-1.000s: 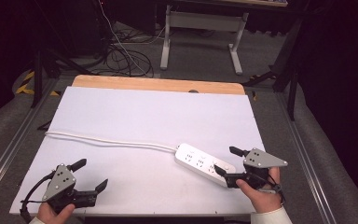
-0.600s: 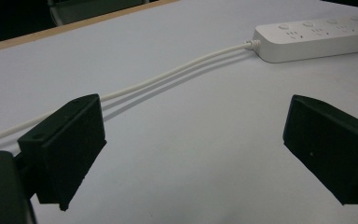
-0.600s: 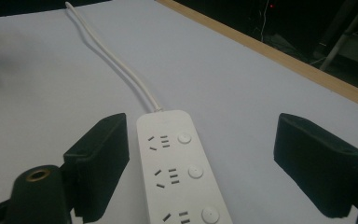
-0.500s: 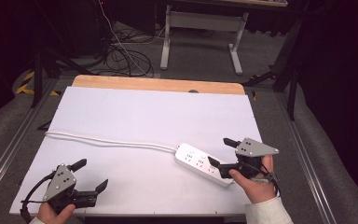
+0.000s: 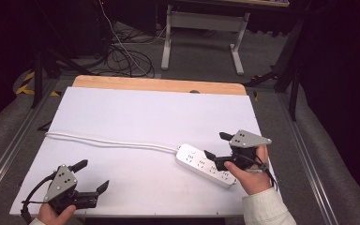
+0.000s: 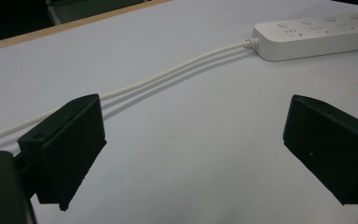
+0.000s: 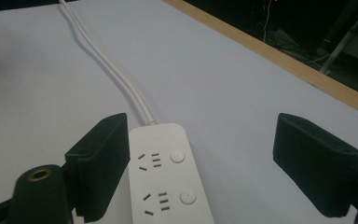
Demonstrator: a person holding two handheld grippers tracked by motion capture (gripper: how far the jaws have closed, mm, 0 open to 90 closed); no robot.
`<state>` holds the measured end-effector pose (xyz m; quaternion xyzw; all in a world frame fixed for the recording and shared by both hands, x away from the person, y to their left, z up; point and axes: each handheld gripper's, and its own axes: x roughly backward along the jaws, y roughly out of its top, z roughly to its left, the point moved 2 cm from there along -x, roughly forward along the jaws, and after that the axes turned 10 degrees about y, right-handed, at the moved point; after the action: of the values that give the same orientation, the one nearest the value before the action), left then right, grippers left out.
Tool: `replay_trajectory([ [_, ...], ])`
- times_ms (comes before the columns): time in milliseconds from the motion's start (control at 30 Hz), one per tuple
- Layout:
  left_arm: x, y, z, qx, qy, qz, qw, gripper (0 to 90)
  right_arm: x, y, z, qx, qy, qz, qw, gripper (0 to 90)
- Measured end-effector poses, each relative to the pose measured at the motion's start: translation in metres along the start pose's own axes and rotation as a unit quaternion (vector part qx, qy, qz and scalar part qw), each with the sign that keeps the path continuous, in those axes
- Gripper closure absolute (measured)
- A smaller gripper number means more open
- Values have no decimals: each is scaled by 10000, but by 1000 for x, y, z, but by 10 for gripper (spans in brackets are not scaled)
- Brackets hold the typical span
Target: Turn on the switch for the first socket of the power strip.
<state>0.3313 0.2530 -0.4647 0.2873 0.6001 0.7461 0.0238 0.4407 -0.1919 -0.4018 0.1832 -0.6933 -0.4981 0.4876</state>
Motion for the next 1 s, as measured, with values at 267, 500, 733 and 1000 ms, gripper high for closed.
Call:
replay_trajectory([
  [267, -1, 0, 0, -44, 16, 26, 10000, 63, -12, 2, -1, -205, -16, 43, 9998, 348],
  [500, -1, 0, 0, -47, 1, 33, 10000, 64, -21, 9, -3, -194, 227, 184, 9994, 632],
  [733, -1, 0, 0, -39, -12, 32, 10000, 64, -39, 12, -4, -426, 404, 455, 9972, 800],
  [1000, -1, 0, 0, -50, -27, 30, 10000, 64, -60, 9, -8, -557, 376, 827, 9943, 900],
])
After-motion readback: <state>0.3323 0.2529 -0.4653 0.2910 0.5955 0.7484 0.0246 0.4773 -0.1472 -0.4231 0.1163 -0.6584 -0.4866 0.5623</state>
